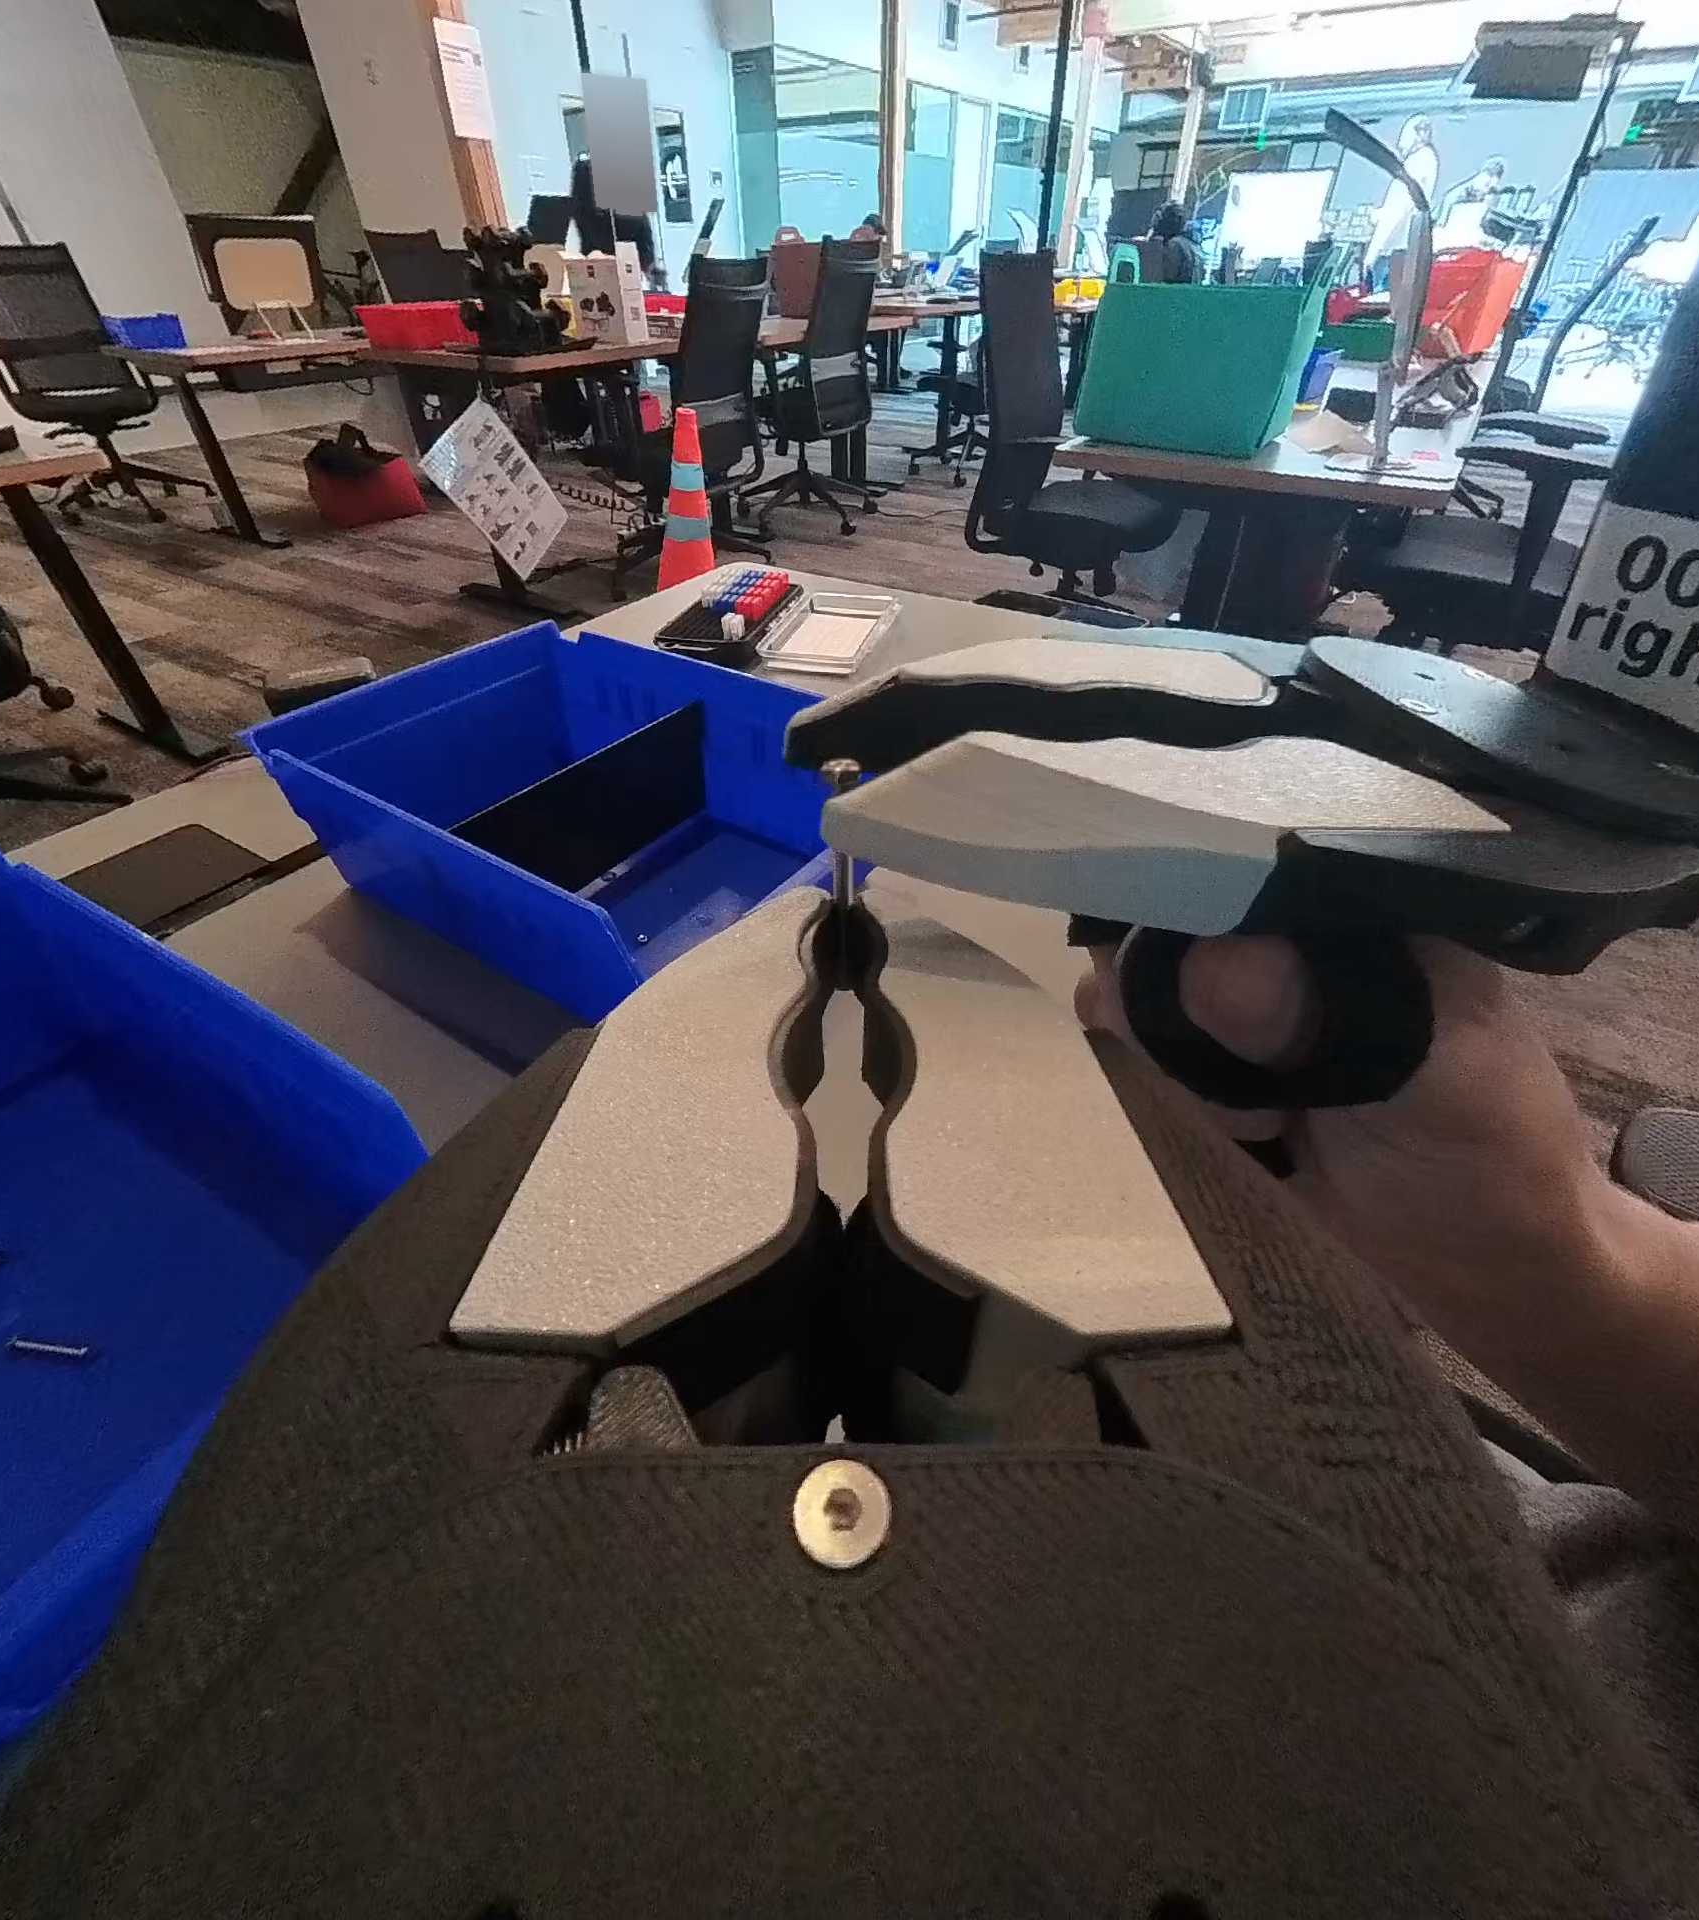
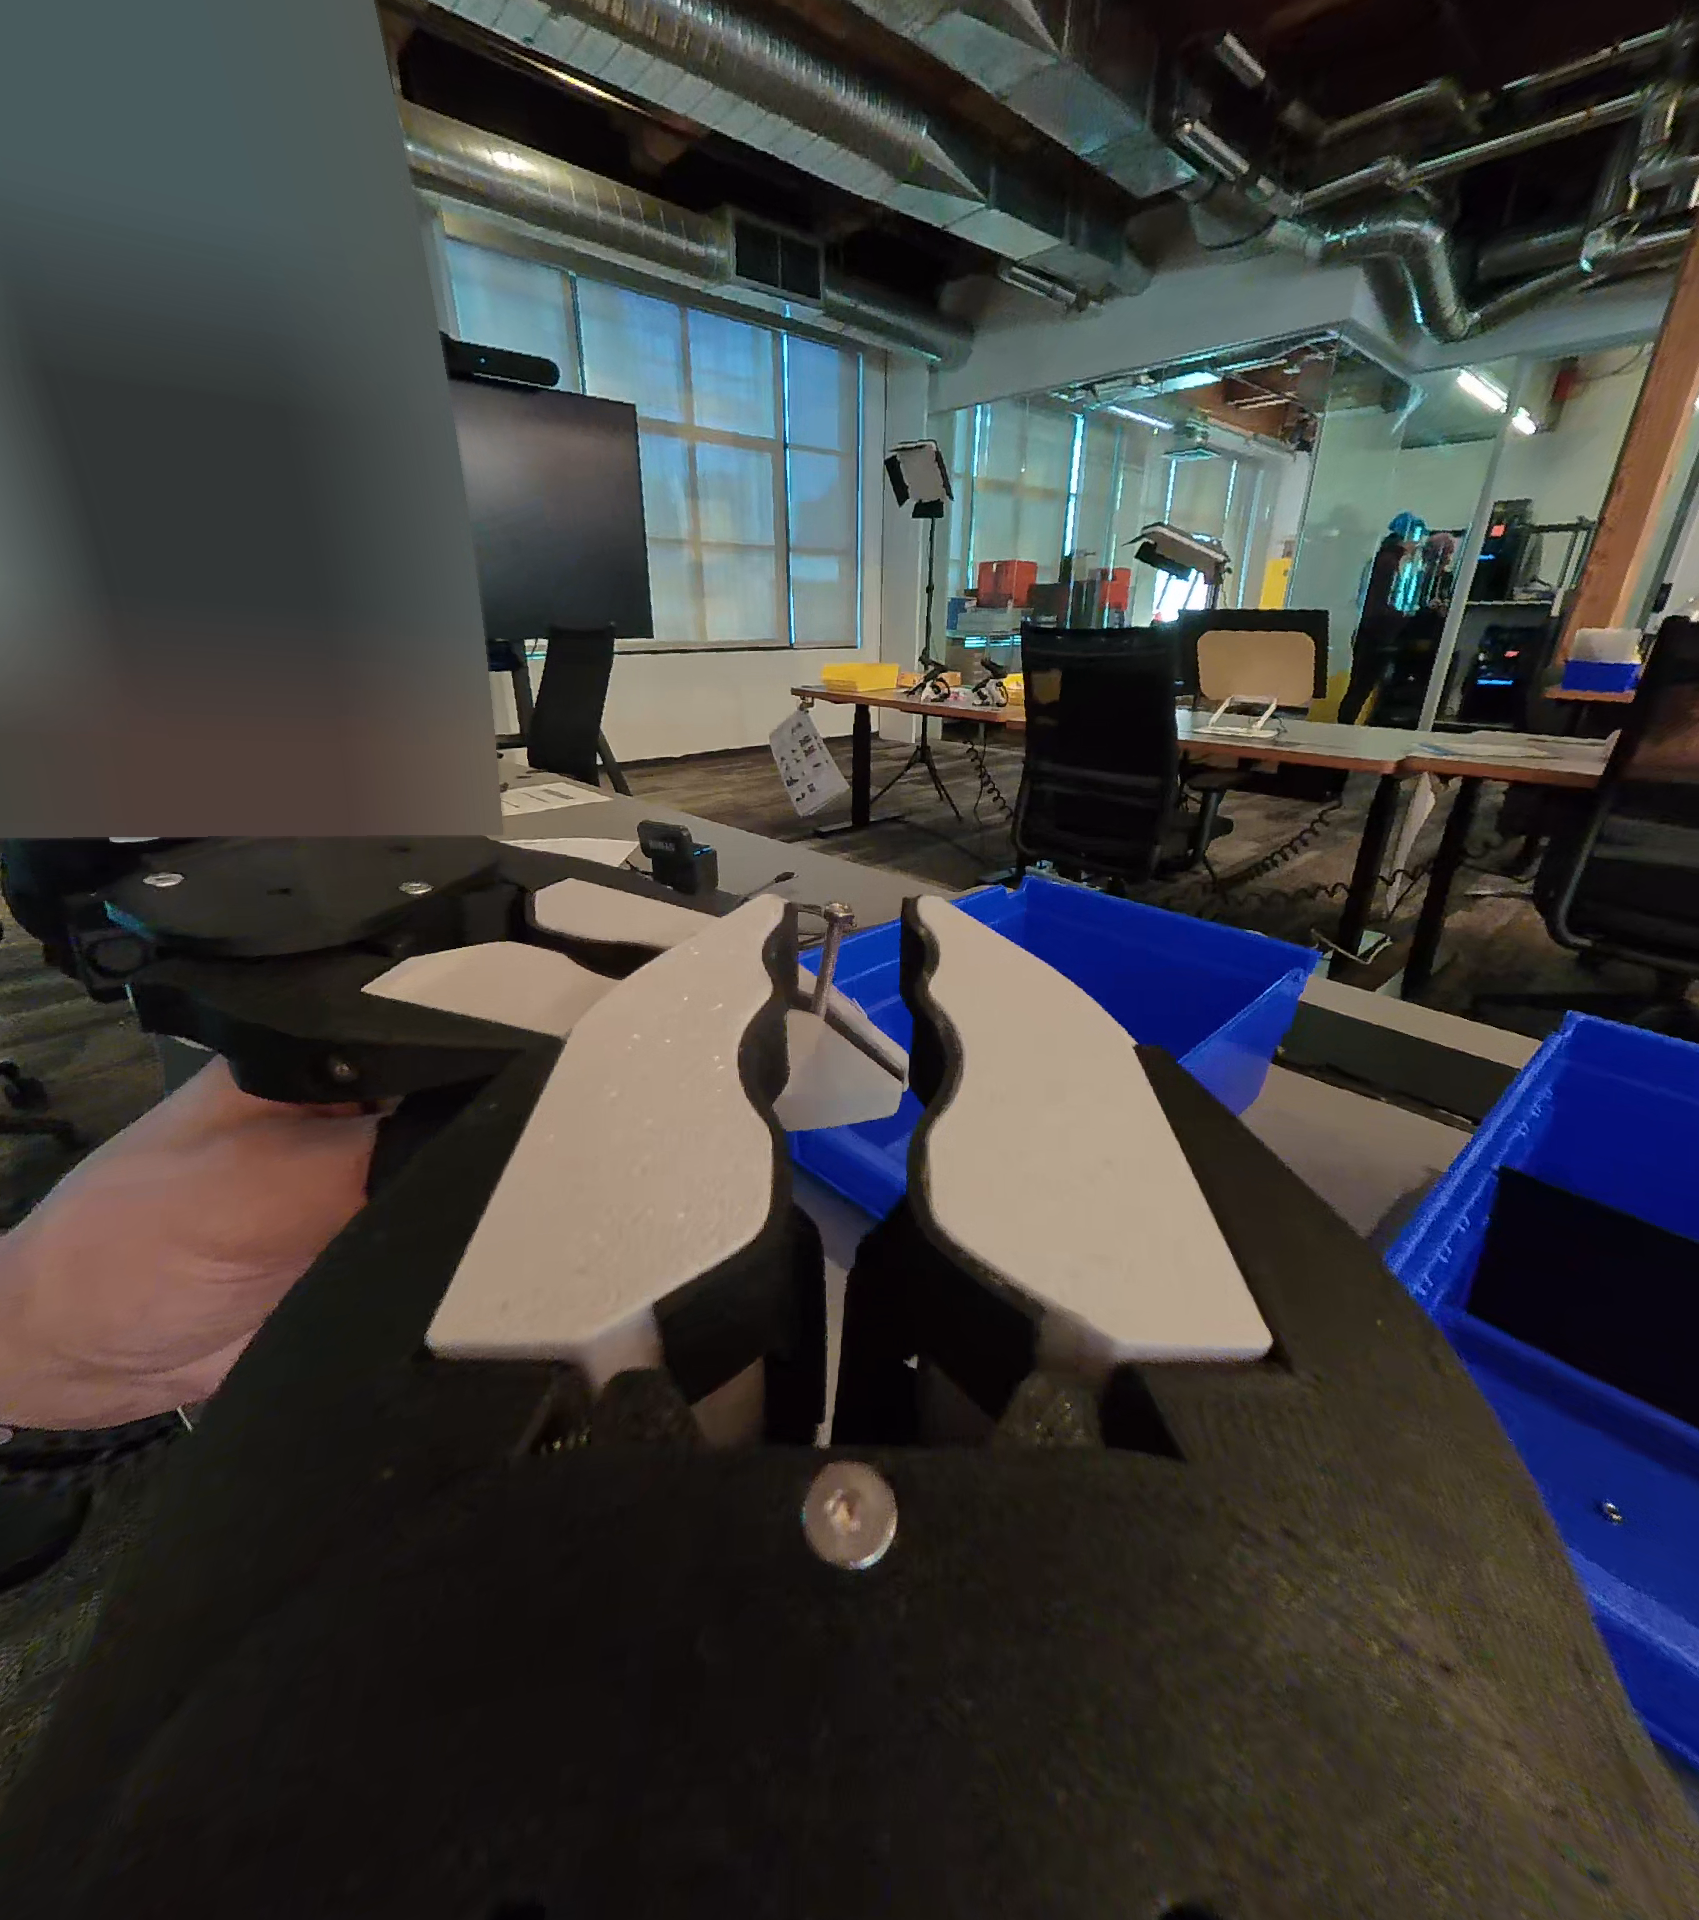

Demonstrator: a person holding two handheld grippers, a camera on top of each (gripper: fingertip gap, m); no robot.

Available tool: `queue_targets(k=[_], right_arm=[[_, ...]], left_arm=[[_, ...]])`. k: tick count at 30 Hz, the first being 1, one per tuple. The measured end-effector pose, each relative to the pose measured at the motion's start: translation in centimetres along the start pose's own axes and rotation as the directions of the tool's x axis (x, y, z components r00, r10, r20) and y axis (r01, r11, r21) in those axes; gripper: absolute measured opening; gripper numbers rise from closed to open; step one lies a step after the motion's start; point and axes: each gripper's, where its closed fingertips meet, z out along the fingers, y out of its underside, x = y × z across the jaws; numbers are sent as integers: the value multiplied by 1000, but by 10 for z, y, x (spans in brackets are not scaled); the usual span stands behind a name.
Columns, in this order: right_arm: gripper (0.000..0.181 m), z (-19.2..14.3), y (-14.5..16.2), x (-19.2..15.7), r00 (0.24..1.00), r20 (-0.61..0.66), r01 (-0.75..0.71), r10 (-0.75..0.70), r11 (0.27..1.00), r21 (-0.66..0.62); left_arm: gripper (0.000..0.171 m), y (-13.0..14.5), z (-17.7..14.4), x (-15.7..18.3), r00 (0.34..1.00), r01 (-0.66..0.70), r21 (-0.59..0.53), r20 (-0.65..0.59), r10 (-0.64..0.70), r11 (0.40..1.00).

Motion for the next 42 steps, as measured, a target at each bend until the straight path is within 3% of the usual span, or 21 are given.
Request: queue_targets(k=[24, 26, 29, 32, 34, 36, 40, 42], right_arm=[[5, 0, -1, -3, 998, 48, -36, 35, 999, 6], [5, -1, -2, -6, 994, 103, -37, 37, 999, 1], [4, -6, -8, -13, 939, 326, -114, 110, 994, -7], [4, -15, -17, -22, 763, 616, -216, 196, 976, -43], [4, -24, -21, -29, 591, 784, -236, 192, 970, -59], [4, -39, -25, -36, 339, 922, -264, 186, 960, -96], [4, -60, -29, -42, -150, 963, -318, 222, 912, -260], [4, -65, -30, -43, -315, 923, -329, 220, 887, -324]], left_arm=[[2, 0, 0, 5, 1000, -10, 4, -28, 11, 1000], [2, -1, 0, 8, 998, 5, 11, -68, -4, 1000], [2, -6, -3, 21, 976, 71, 20, -209, -65, 997], [2, -13, -10, 39, 901, 185, 2, -400, -169, 983], [2, -15, -13, 50, 856, 211, -21, -479, -195, 977], [2, -15, -16, 66, 805, 217, -51, -555, -208, 975], [2, -15, -20, 86, 716, 257, -103, -647, -261, 961], [2, -16, -21, 90, 683, 289, -112, -672, -287, 951]])
